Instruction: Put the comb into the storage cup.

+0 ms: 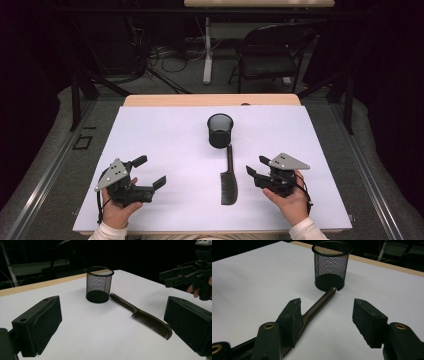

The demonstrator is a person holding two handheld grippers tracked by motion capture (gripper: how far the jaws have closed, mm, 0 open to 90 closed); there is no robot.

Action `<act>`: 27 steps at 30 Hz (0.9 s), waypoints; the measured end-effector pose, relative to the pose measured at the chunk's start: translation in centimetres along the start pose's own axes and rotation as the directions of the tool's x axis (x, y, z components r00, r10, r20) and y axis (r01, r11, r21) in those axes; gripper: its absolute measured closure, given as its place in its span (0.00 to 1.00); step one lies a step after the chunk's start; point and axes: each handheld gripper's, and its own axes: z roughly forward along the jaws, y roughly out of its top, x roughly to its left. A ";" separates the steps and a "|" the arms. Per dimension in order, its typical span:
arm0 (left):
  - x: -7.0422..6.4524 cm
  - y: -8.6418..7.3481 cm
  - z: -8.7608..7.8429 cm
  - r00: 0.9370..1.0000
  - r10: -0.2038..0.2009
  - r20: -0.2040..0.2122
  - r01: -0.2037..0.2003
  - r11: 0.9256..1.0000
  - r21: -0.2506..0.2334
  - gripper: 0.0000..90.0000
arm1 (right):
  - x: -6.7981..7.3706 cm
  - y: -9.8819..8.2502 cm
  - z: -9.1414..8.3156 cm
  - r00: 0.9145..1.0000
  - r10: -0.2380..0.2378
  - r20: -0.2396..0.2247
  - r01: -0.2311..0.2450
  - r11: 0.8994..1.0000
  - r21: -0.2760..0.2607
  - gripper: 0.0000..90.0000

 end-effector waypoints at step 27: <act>0.2 -0.2 0.3 1.000 -0.029 -0.005 0.029 0.999 0.024 0.02 | -0.2 3.1 6.3 0.998 0.053 -0.028 -0.051 0.997 0.055 0.69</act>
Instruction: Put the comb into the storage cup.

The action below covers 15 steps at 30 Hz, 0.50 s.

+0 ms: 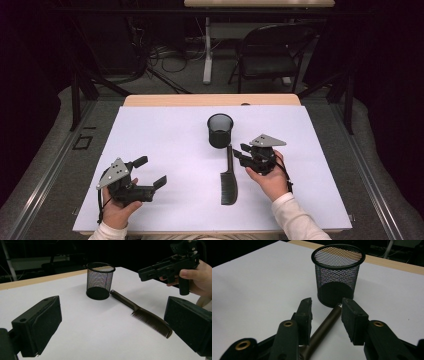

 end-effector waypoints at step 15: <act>0.0 -0.1 0.1 1.000 0.000 0.006 0.000 1.000 0.006 0.02 | -0.2 0.9 2.7 1.000 0.017 0.014 -0.018 0.997 0.073 0.79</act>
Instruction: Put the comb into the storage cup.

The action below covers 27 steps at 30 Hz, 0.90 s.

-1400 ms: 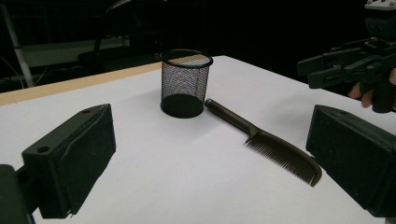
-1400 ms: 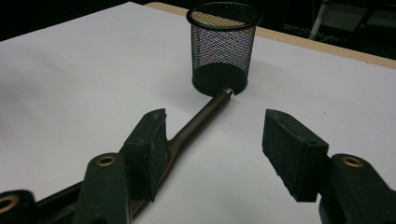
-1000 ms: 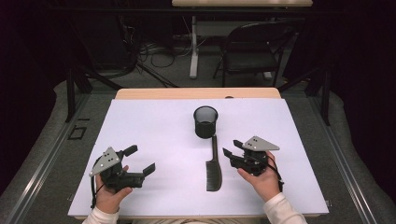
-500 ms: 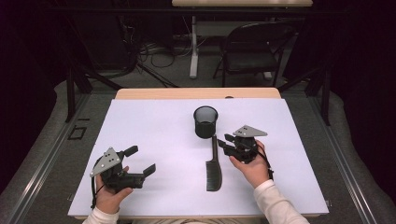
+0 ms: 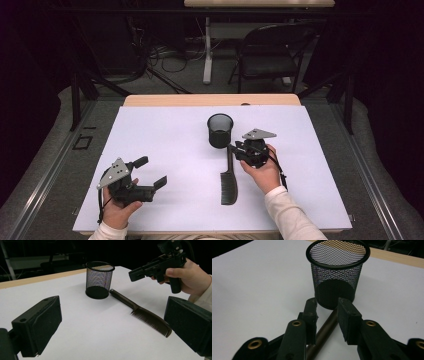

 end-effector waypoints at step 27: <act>0.2 -0.3 0.2 1.000 -0.017 0.007 0.017 1.000 0.006 0.02 | -0.1 -1.3 5.0 0.999 -0.043 0.024 0.041 0.995 0.096 1.00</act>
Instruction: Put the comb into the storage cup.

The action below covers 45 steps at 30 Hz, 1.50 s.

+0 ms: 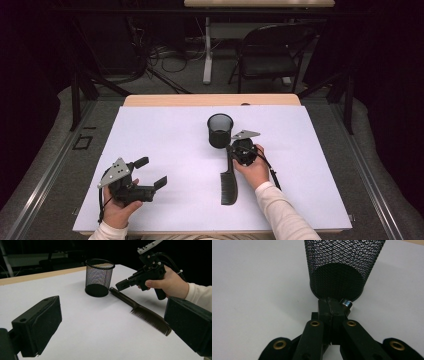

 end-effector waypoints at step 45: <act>0.1 -0.1 0.1 1.000 -0.006 0.002 0.005 1.000 0.010 0.02 | 0.3 -0.8 0.5 0.999 -0.040 0.001 0.040 0.992 0.117 1.00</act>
